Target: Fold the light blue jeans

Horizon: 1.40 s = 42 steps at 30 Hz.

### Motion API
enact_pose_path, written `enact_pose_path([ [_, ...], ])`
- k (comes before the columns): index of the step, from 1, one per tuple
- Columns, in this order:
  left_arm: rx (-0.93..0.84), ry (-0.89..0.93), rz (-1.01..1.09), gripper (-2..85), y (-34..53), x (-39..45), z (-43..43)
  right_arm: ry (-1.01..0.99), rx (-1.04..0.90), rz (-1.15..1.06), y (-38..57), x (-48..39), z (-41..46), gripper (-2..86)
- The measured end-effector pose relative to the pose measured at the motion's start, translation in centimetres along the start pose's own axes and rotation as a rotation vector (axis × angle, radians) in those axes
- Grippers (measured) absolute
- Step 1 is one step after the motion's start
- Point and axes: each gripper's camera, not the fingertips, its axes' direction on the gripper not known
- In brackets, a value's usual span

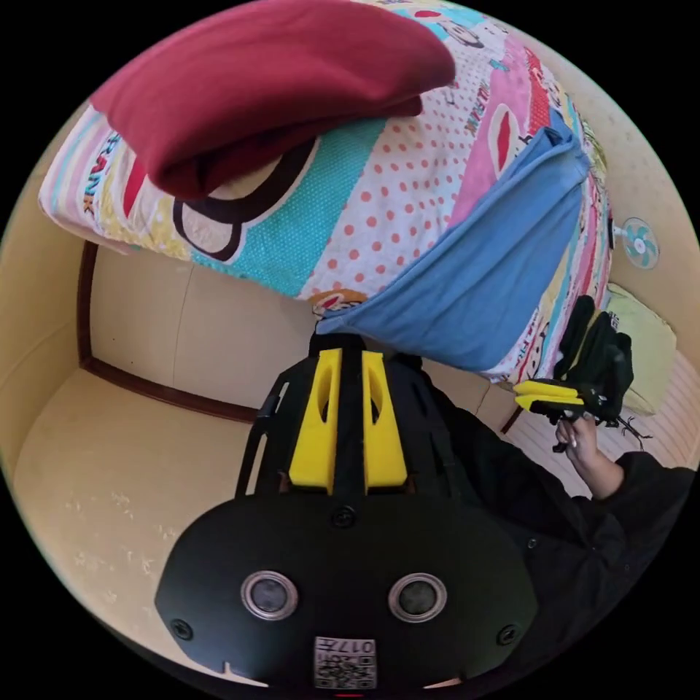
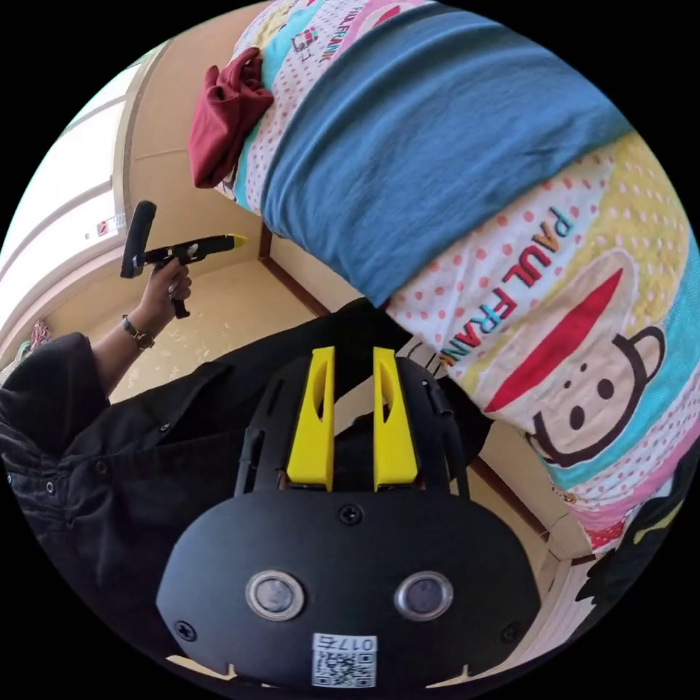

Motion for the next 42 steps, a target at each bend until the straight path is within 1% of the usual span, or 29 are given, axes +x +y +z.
enact_pose_path([
  [2,0.038,0.079,0.083,8.1,-0.9,2.9,-0.3,0.094,0.070,0.022,-1.7,2.2,-3.1,8.3],
  [4,0.069,0.085,0.182,8.8,-2.3,5.8,-0.4,0.147,0.177,0.044,-4.1,4.2,-7.5,8.4],
  [5,0.090,0.076,0.245,9.1,-3.3,7.7,-0.4,0.168,0.262,0.051,-6.0,5.2,-10.9,8.4],
  [6,0.099,0.071,0.273,9.2,-3.9,8.5,-0.3,0.200,0.356,0.055,-8.0,6.0,-14.3,8.4],
  [8,0.116,0.060,0.338,9.7,-6.2,10.6,0.2,0.262,0.476,0.076,-11.2,7.0,-19.2,8.4],
  [12,0.127,0.078,0.355,10.1,-8.1,10.7,1.1,0.251,0.723,0.182,-17.9,9.8,-28.1,8.5],
  [15,0.152,0.135,0.316,9.9,-7.6,9.3,1.5,0.278,0.799,0.291,-22.7,12.2,-31.3,8.9],
  [17,0.148,0.164,0.305,9.9,-6.9,8.5,2.2,0.258,0.807,0.368,-25.2,14.2,-31.9,9.2],
  [19,0.121,0.148,0.310,10.1,-6.7,8.2,3.2,0.202,0.802,0.434,-26.9,16.1,-31.6,9.3],
  [22,0.098,0.131,0.315,9.1,-6.4,7.5,4.6,0.168,0.812,0.507,-27.7,17.8,-30.0,6.5],
  [24,0.092,0.154,0.293,6.7,-6.3,6.6,5.2,0.178,0.897,0.515,-26.1,17.3,-29.5,3.8],
  [25,0.091,0.176,0.281,4.7,-6.3,5.9,5.4,0.177,0.939,0.505,-25.4,16.8,-29.5,3.6],
  [27,0.090,0.219,0.276,2.1,-6.2,5.0,5.4,0.189,1.103,0.435,-22.6,14.0,-29.9,2.9],
  [30,0.101,0.329,0.245,0.3,-5.9,3.2,4.9,0.194,1.171,0.335,-21.9,10.8,-30.6,2.6],
  [32,0.113,0.417,0.167,-0.3,-5.4,1.2,4.8,0.197,1.134,0.262,-23.4,9.7,-30.7,2.7],
  [34,0.127,0.454,0.127,-0.4,-5.0,0.0,5.0,0.227,1.071,0.223,-25.6,9.6,-30.2,3.0],
  [36,0.126,0.434,0.093,0.0,-4.7,-0.8,5.1,0.192,0.956,0.257,-27.8,11.3,-28.9,3.8],
  [37,0.129,0.399,0.079,0.7,-4.7,-1.1,4.9,0.171,0.950,0.258,-27.6,11.7,-28.7,4.0],
  [38,0.141,0.382,0.080,3.2,-4.8,-1.3,4.3,0.132,0.975,0.244,-26.1,12.1,-28.6,4.5],
  [40,0.188,0.408,0.114,8.3,-5.3,-1.1,2.8,0.088,1.034,0.195,-22.2,12.2,-28.1,5.5],
  [42,0.233,0.447,0.198,10.1,-6.7,-0.1,1.0,0.046,1.051,0.135,-15.6,13.0,-26.2,7.3],
])
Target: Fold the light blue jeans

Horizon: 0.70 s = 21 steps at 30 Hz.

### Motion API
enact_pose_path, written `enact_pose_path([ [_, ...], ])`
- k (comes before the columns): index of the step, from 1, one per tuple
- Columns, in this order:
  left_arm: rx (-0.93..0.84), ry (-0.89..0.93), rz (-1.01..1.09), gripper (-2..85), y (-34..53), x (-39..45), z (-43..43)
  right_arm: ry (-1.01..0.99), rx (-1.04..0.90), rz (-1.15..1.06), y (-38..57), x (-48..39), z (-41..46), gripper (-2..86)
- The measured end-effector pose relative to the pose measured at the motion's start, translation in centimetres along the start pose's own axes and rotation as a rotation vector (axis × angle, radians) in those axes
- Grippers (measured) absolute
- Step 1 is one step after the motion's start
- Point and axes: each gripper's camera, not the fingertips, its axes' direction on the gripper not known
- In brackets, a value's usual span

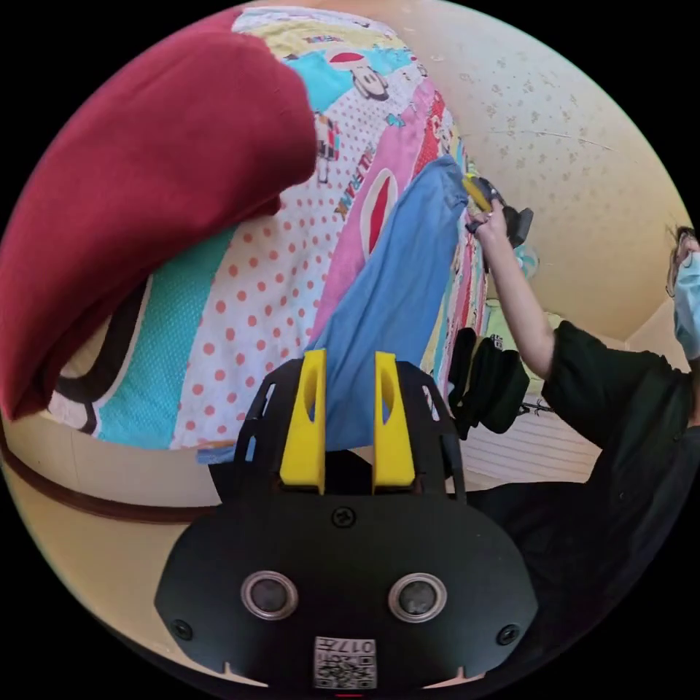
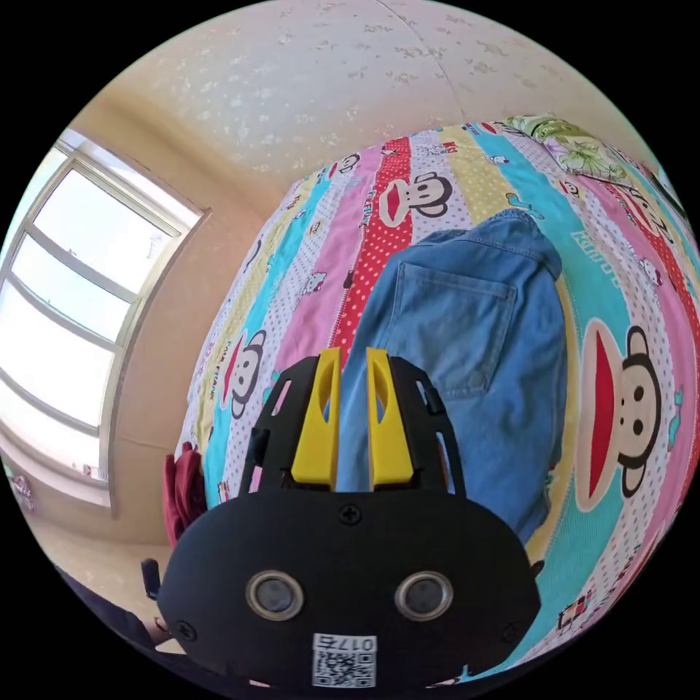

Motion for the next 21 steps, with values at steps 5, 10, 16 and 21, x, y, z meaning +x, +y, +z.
enact_pose_path([
  [5,-0.078,0.032,0.258,13.5,-10.4,3.6,2.8,-0.064,-0.120,0.105,12.7,6.8,-6.7,10.1],
  [10,-0.089,0.016,0.352,15.6,-19.8,4.7,6.3,-0.267,-0.158,0.307,24.2,12.8,-9.4,11.7],
  [16,-0.371,0.203,0.310,18.3,-25.7,3.4,13.1,-0.641,-0.004,0.399,26.4,16.0,-9.4,16.3],
  [21,-0.567,0.191,0.302,17.4,-25.8,3.4,14.3,-0.743,-0.253,0.238,23.8,14.2,-7.4,17.5],
])
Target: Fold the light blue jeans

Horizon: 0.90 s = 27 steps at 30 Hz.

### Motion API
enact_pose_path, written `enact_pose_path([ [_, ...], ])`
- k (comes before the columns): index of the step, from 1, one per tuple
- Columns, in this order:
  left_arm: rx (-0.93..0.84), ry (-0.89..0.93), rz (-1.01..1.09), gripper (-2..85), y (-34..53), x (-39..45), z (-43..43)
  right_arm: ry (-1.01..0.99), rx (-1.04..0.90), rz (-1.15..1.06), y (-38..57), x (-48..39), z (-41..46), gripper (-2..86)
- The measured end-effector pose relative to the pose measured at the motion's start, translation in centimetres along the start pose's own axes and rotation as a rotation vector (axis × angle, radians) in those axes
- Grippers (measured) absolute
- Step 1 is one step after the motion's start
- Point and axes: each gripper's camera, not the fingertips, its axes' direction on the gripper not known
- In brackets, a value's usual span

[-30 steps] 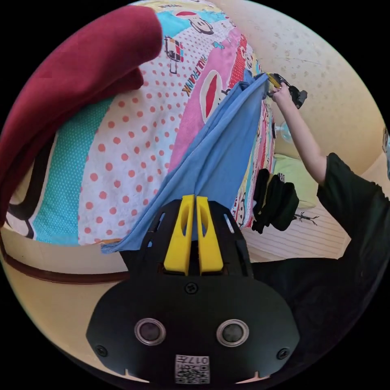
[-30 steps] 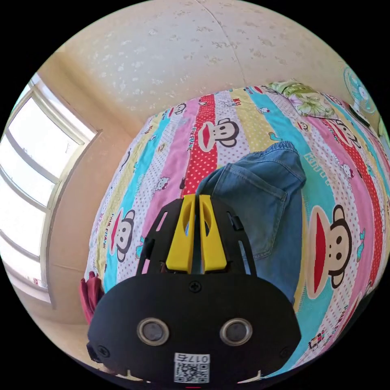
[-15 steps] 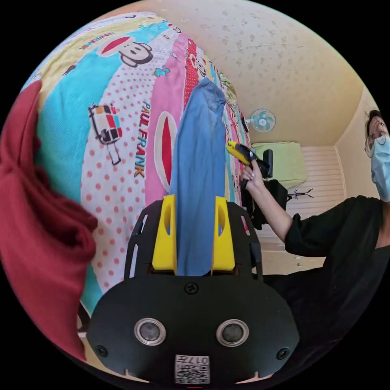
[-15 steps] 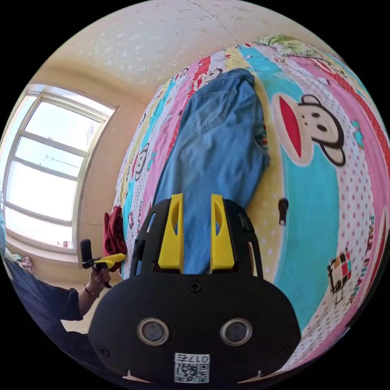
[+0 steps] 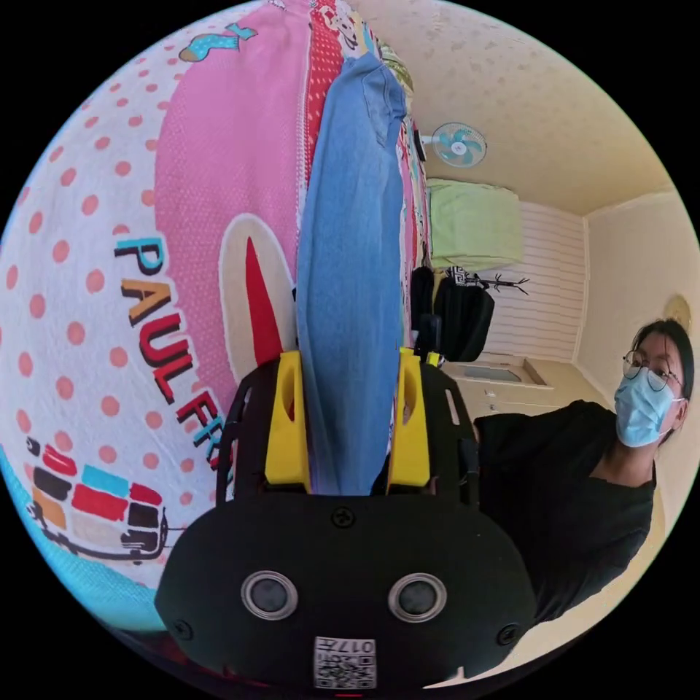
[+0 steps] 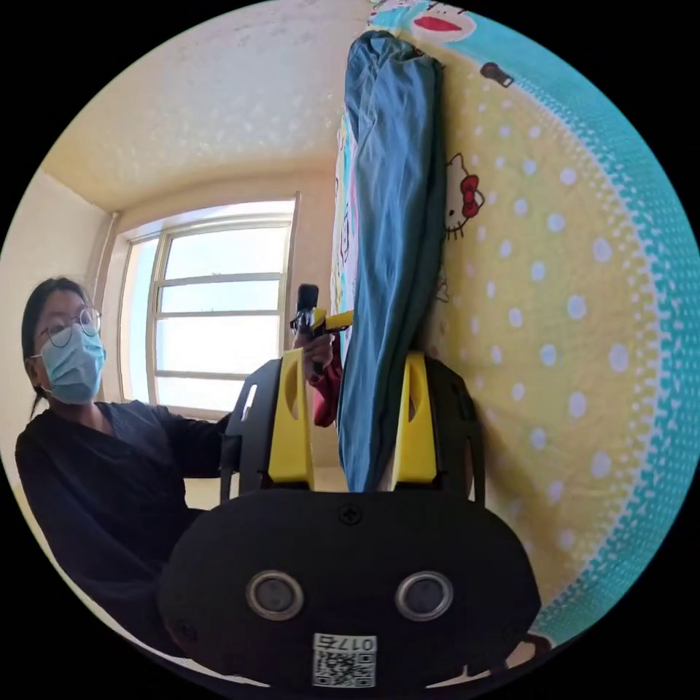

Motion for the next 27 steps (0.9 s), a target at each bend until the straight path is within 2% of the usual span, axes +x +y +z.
enact_pose_path([
  [1,-0.055,0.006,-0.007,17.1,0.1,-0.1,0.5,0.007,-0.018,-0.003,0.0,-0.2,-0.1,17.4],
  [7,-0.065,-0.111,0.008,10.9,-0.8,-0.8,1.3,-0.093,0.051,0.051,-1.9,0.9,-2.8,16.3],
  [14,-0.107,0.172,0.043,8.3,-2.3,-3.3,4.4,-0.099,-0.112,0.056,-8.6,0.3,-0.2,9.7],
  [19,-0.023,0.280,0.082,3.3,-0.2,-2.5,5.0,-0.089,-0.065,0.048,-8.3,-2.0,-2.8,2.3],
  [22,0.064,0.424,0.187,2.6,2.0,0.5,3.9,-0.159,-0.042,0.003,-7.7,-4.9,-5.0,0.9],
  [27,0.119,0.409,0.376,4.9,5.7,10.3,2.4,-0.261,-0.071,-0.149,-7.5,-13.9,-7.7,0.0],
])
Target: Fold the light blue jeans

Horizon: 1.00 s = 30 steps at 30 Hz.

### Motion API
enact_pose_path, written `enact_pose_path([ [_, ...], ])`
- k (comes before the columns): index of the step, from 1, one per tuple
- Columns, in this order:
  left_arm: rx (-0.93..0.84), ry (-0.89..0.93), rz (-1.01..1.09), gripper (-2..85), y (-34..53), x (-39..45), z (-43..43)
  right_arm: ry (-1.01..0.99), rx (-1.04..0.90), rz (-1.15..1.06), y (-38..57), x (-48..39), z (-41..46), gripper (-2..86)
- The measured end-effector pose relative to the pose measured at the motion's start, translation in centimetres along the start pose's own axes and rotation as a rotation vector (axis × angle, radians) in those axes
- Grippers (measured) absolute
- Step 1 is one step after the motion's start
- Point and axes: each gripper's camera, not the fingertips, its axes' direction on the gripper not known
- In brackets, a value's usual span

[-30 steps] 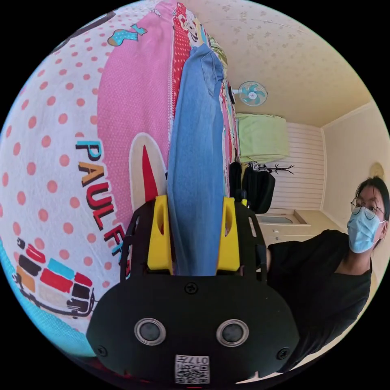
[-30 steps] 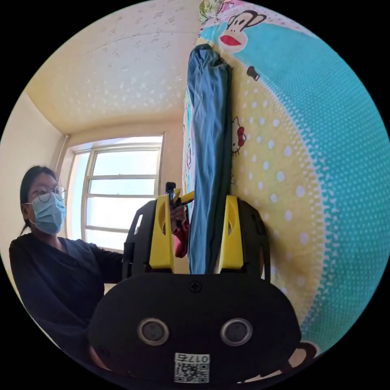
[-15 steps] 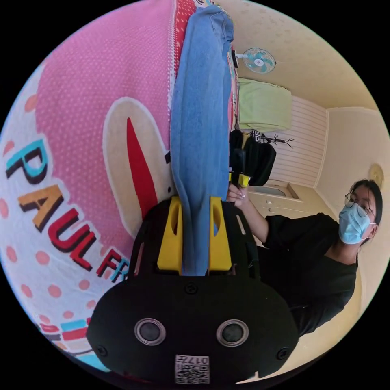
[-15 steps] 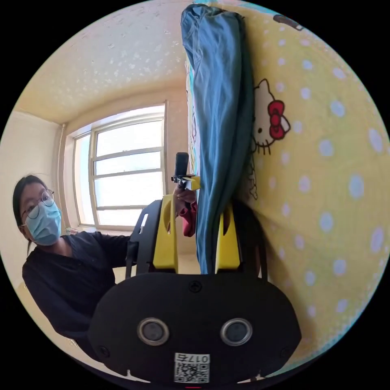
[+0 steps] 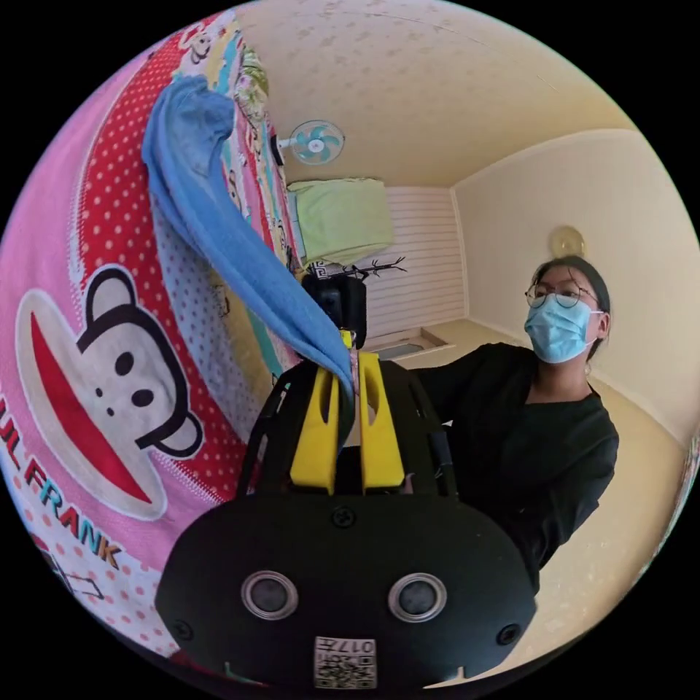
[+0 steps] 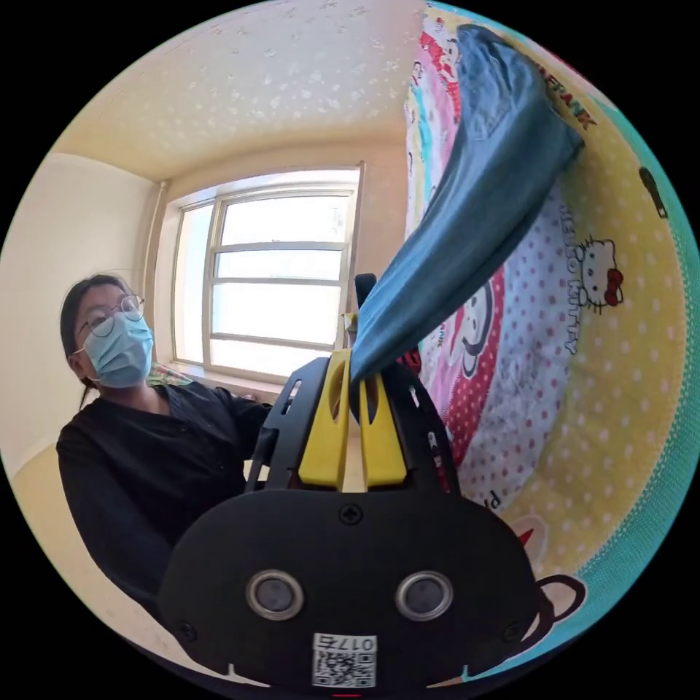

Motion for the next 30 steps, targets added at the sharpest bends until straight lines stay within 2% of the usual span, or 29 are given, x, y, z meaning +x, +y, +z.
enact_pose_path([
  [4,0.073,0.019,0.190,7.9,-0.1,10.5,2.4,-0.086,0.004,-0.151,-1.4,-8.2,-1.0,-0.1],
  [7,0.104,-0.051,0.263,8.4,-0.3,17.3,5.2,-0.096,-0.028,-0.268,-3.1,-15.6,-1.9,-0.1],
  [14,0.259,-0.227,0.459,1.1,1.9,33.2,13.5,-0.032,-0.185,-0.536,-4.7,-33.5,-3.3,-0.2],
  [20,0.395,-0.356,0.591,0.0,3.6,45.5,21.4,-0.007,-0.286,-0.733,-3.7,-46.4,-3.7,-0.2],
  [25,0.484,-0.515,0.471,-0.3,2.2,46.5,23.9,0.082,-0.306,-0.703,-6.1,-48.8,-3.1,-0.2],
  [28,0.492,-0.565,0.346,-0.4,0.6,41.3,23.0,0.152,-0.298,-0.600,-9.5,-44.7,-2.5,-0.2],
  [30,0.505,-0.544,0.223,-0.4,-0.2,36.5,21.8,0.256,-0.304,-0.439,-13.1,-39.1,-1.3,-0.2],
])
